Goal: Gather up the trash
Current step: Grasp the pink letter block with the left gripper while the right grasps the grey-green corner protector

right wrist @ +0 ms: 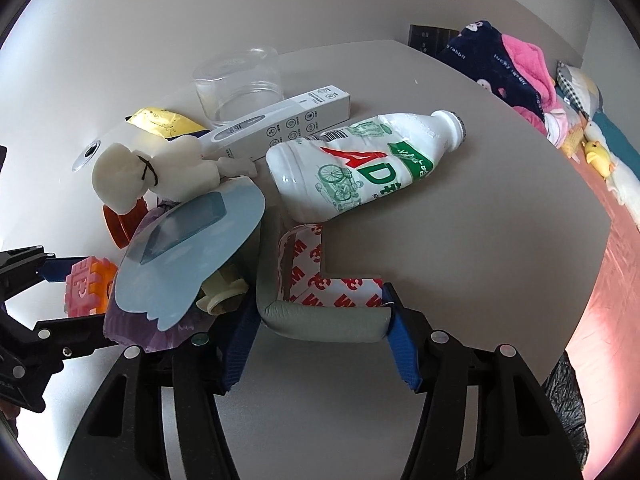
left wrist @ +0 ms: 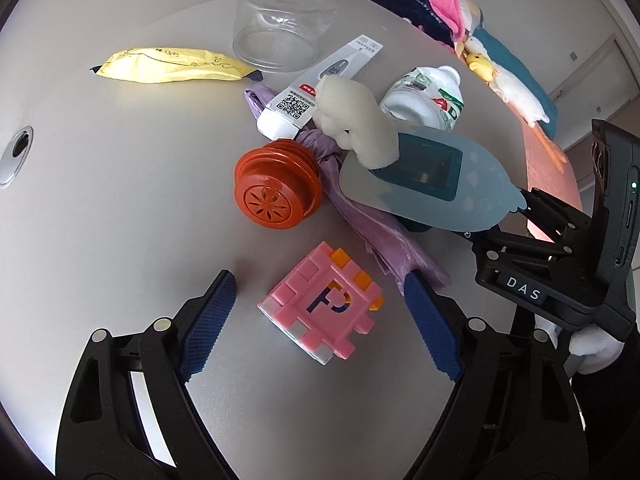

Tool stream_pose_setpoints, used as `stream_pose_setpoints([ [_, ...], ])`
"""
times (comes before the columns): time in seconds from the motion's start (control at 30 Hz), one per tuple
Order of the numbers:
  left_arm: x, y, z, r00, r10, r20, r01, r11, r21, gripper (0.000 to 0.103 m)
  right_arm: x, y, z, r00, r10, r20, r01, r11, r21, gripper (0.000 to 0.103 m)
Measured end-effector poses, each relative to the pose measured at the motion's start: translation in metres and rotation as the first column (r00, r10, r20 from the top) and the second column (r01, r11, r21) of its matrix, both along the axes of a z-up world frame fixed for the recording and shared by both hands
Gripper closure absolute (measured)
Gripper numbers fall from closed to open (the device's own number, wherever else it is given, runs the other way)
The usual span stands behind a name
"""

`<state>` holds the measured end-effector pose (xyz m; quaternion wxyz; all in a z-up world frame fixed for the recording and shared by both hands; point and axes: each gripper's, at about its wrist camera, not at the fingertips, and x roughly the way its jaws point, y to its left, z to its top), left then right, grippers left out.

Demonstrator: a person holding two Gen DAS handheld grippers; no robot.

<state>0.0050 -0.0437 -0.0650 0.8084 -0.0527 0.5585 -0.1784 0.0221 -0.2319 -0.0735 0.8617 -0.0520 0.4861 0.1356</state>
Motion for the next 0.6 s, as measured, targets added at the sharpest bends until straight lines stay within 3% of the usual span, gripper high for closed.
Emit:
stream_pose_setpoints([
  [0.03,0.000,-0.001,0.000,1.000,-0.002,0.009,0.002,1.000,0.008,0.036,-0.001,0.000,0.000,1.000,0.002,-0.002,-0.002,1.000,0.000,0.043],
  [0.13,0.001,-0.002,0.000,1.000,-0.009,0.024,0.009,1.000,0.027,0.047,-0.006,-0.003,0.000,1.000,0.002,-0.007,-0.002,1.000,0.009,0.043],
  [0.6,-0.008,-0.004,0.022,0.996,-0.013,0.085,0.010,0.999,0.035,0.048,-0.033,-0.029,0.025,0.998,-0.070,0.004,0.070,0.994,0.085,0.043],
])
